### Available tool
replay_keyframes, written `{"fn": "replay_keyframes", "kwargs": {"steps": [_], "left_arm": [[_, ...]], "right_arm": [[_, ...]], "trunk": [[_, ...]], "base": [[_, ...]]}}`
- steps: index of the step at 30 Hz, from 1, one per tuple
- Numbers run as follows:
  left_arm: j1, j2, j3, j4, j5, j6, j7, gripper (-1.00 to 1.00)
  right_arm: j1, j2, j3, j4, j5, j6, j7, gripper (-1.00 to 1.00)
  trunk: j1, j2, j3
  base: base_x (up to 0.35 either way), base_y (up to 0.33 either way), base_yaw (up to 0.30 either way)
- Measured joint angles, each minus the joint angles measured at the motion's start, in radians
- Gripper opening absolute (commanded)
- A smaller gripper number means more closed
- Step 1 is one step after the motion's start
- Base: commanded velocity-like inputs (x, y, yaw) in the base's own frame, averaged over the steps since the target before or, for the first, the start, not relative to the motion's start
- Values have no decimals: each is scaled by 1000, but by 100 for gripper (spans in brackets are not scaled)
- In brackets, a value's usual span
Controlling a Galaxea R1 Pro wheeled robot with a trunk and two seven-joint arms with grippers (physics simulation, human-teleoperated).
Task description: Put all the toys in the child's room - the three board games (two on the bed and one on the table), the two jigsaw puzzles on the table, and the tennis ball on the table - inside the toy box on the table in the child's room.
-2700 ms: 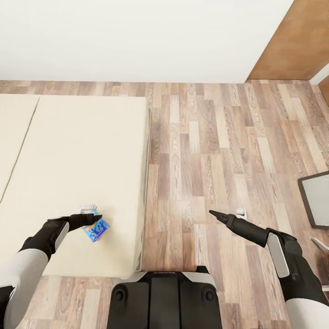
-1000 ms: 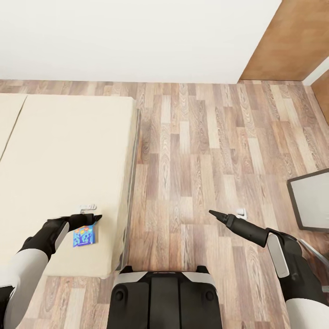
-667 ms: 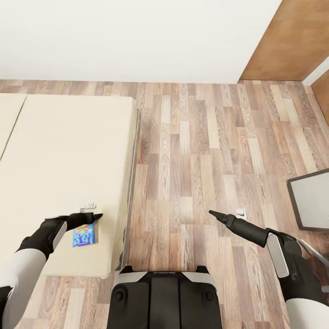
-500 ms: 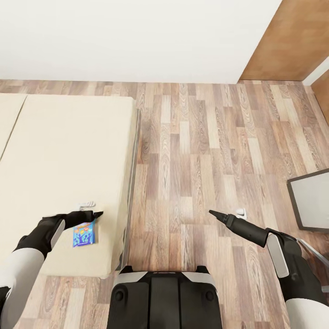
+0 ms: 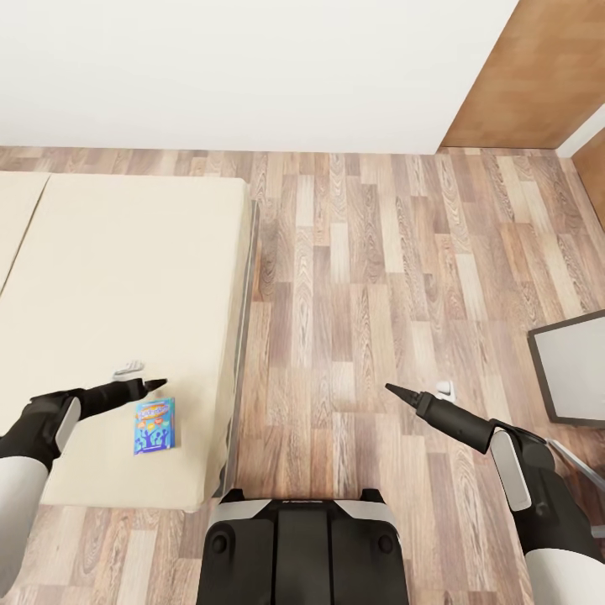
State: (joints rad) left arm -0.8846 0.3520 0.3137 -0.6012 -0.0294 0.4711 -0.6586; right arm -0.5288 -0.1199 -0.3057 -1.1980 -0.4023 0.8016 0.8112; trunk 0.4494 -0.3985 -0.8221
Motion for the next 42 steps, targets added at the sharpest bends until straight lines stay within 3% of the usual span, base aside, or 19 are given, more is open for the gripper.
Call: {"fn": "replay_keyframes", "kwargs": {"steps": [5,13,32,42], "left_arm": [[0,29,28,-2,-4,40,-21,100],[1,59,36,4,-7,76,-28,100],[3,65,32,19,-9,87,-17,100],[3,59,28,123,-25,82,41,100]], "right_arm": [[0,0,0,0,0,-1,1,100],[0,0,0,0,0,-2,1,100],[0,-1,0,0,0,-2,3,100],[0,-1,0,0,0,0,4,100]], "trunk": [[0,0,0],[0,0,0],[0,0,0],[0,0,0]], "base": [[0,0,0],[0,0,0],[0,0,0],[0,0,0]]}}
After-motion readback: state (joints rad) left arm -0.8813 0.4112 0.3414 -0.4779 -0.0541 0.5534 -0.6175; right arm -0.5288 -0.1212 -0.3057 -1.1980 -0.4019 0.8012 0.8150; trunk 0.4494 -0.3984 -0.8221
